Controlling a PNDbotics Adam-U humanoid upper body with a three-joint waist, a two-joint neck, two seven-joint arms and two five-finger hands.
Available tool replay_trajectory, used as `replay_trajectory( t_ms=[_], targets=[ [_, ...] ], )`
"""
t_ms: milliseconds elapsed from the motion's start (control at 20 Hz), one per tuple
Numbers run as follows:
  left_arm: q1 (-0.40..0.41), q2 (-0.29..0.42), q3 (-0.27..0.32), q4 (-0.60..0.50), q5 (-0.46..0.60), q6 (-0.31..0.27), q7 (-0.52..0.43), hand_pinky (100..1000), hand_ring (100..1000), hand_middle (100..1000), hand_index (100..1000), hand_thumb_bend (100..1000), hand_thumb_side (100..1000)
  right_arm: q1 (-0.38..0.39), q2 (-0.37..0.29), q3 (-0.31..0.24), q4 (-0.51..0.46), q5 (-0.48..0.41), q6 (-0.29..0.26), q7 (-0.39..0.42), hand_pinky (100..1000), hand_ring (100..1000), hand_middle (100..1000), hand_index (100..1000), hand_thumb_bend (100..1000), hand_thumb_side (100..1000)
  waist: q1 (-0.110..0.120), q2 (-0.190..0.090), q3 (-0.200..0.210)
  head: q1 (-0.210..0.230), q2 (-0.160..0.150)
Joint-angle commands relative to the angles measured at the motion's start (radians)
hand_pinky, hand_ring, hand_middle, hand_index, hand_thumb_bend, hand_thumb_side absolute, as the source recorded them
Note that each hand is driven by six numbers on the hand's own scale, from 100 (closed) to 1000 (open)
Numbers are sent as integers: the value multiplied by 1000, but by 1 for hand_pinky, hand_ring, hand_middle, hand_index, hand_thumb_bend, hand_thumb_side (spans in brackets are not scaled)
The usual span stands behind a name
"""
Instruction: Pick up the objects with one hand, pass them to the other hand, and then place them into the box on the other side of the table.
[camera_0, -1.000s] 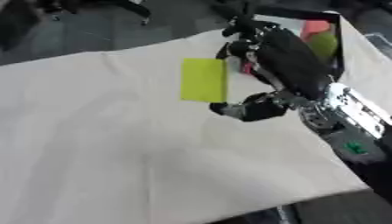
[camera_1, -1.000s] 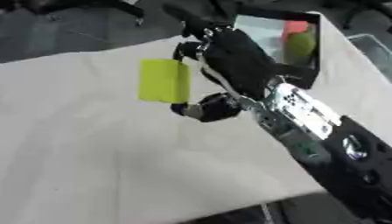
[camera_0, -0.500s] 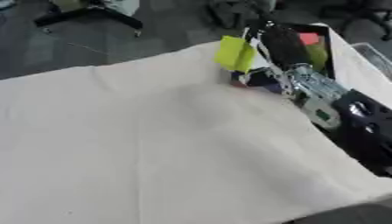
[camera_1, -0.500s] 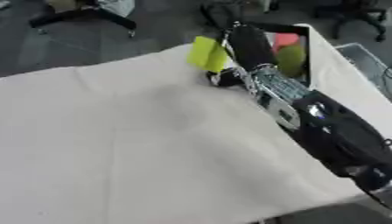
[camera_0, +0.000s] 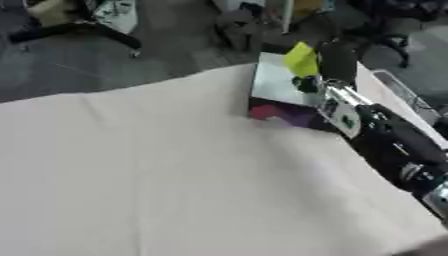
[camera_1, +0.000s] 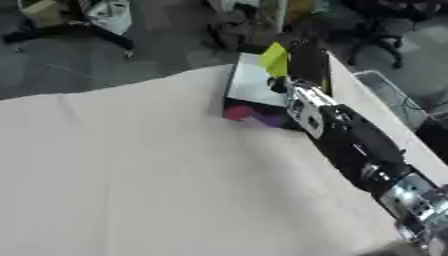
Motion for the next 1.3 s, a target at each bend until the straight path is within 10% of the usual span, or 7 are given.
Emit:
replay_trajectory(
  t_ms=[50, 200, 250, 350, 600, 900, 1300],
  targets=[
    [-8, 10, 34, -21, -32, 33, 10, 686, 660, 594, 760, 100, 625, 1, -60, -13, -26, 36, 35, -1, 664, 794, 1000, 933, 1000, 632, -7, -20, -14, 3, 0],
    [-19, 3, 27, -24, -49, 62, -4, 686, 659, 589, 758, 100, 631, 10, -62, -11, -124, 141, 32, 51, 693, 795, 1000, 928, 1000, 781, -14, -34, -52, 22, 5],
    [-21, 0, 24, -22, -55, 73, -9, 686, 658, 589, 758, 100, 636, 10, -62, -9, -180, 186, 23, 67, 705, 795, 1000, 915, 1000, 620, -15, -42, -71, 41, 9],
    [-19, -6, 21, -13, -72, 98, -19, 685, 656, 587, 756, 100, 643, 7, -51, -2, -322, 287, -4, 111, 718, 793, 1000, 898, 893, 613, -18, -58, -111, 103, 26],
    [-24, -27, 18, 30, -143, 175, -30, 681, 643, 578, 749, 100, 665, -19, 77, 105, -728, 533, -186, 315, 788, 804, 1000, 880, 615, 643, -34, -106, -223, 418, 89],
    [-39, -66, -19, 72, -227, 250, -87, 680, 636, 571, 741, 100, 702, -91, 302, 290, -769, 530, -518, 369, 756, 801, 1000, 874, 570, 550, -57, -142, -289, 616, 160],
    [-17, -113, -56, 101, -315, 272, -176, 679, 634, 568, 738, 100, 730, -126, 378, 438, -769, 397, -628, 454, 705, 797, 1000, 873, 646, 462, -68, -162, -314, 681, 184]
  ],
)
